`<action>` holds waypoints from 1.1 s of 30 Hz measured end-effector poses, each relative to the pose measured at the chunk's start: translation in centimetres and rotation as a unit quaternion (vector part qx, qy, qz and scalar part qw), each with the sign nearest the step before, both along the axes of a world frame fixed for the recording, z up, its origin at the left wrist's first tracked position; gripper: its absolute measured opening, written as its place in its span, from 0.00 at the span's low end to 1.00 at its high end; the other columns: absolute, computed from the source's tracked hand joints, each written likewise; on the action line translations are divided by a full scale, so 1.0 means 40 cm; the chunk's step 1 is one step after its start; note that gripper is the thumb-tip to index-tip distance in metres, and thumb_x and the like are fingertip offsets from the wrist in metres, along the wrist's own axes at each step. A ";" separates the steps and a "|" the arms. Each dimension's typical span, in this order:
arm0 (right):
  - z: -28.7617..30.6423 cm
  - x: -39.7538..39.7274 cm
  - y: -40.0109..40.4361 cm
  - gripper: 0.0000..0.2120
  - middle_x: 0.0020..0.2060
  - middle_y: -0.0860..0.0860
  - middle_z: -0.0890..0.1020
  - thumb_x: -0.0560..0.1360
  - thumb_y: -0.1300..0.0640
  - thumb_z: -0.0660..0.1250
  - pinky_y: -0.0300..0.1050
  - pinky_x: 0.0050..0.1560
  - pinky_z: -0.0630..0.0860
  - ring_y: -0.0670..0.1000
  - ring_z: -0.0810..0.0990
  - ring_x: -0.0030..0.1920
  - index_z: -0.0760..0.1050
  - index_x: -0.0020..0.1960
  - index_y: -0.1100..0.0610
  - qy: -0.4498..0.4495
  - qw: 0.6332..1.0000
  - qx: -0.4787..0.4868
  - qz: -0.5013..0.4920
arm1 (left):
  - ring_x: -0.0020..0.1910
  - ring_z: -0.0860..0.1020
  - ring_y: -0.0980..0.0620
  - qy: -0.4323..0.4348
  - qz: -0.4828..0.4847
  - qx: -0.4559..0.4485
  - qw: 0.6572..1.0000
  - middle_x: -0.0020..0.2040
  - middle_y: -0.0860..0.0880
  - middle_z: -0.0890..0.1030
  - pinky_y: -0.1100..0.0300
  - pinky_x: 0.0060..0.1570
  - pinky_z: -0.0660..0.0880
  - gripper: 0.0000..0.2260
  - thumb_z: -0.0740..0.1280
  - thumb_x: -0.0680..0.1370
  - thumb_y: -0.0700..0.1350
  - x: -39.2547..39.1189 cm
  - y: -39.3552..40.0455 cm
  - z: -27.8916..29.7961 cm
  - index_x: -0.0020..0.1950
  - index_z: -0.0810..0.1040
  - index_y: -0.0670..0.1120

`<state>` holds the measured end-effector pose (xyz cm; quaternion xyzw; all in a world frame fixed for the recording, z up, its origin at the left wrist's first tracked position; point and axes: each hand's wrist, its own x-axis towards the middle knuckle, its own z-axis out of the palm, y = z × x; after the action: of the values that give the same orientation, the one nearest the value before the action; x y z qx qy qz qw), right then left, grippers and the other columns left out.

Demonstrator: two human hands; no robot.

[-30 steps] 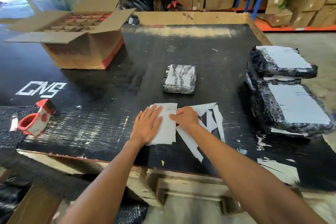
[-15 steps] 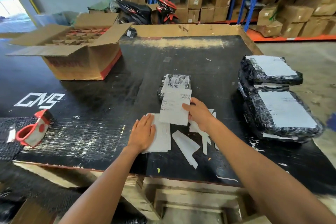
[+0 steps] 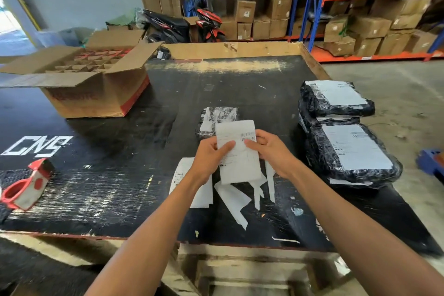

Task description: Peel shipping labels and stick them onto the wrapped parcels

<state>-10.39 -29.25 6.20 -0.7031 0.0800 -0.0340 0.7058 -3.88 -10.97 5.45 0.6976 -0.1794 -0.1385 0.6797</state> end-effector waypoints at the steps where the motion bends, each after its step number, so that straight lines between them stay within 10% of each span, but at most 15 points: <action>1: 0.002 0.000 -0.008 0.12 0.52 0.52 0.87 0.77 0.59 0.72 0.55 0.55 0.82 0.53 0.86 0.54 0.80 0.60 0.55 -0.013 0.999 -0.017 -0.026 | 0.50 0.86 0.49 0.002 -0.010 0.004 1.000 0.52 0.48 0.87 0.57 0.47 0.82 0.09 0.71 0.78 0.41 0.000 -0.009 0.000 0.57 0.83 0.41; 11: 0.016 -0.009 -0.055 0.04 0.42 0.49 0.88 0.74 0.58 0.76 0.46 0.46 0.83 0.49 0.87 0.44 0.84 0.48 0.51 -0.066 0.983 -0.088 -0.148 | 0.56 0.84 0.45 0.118 -0.090 -0.050 0.988 0.58 0.43 0.84 0.50 0.55 0.81 0.16 0.74 0.75 0.38 -0.011 -0.076 0.017 0.62 0.80 0.39; 33: 0.042 -0.020 -0.072 0.05 0.43 0.54 0.86 0.80 0.60 0.69 0.47 0.46 0.81 0.51 0.83 0.40 0.81 0.54 0.59 -0.103 0.989 -0.039 -0.095 | 0.48 0.86 0.47 0.079 -0.056 -0.001 0.995 0.50 0.46 0.87 0.54 0.46 0.83 0.10 0.75 0.74 0.39 0.008 -0.063 0.088 0.55 0.83 0.43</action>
<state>-11.21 -32.15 7.88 -0.7122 0.0725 -0.1763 0.6755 -3.54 -13.50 8.98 0.6725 -0.1647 -0.2308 0.6836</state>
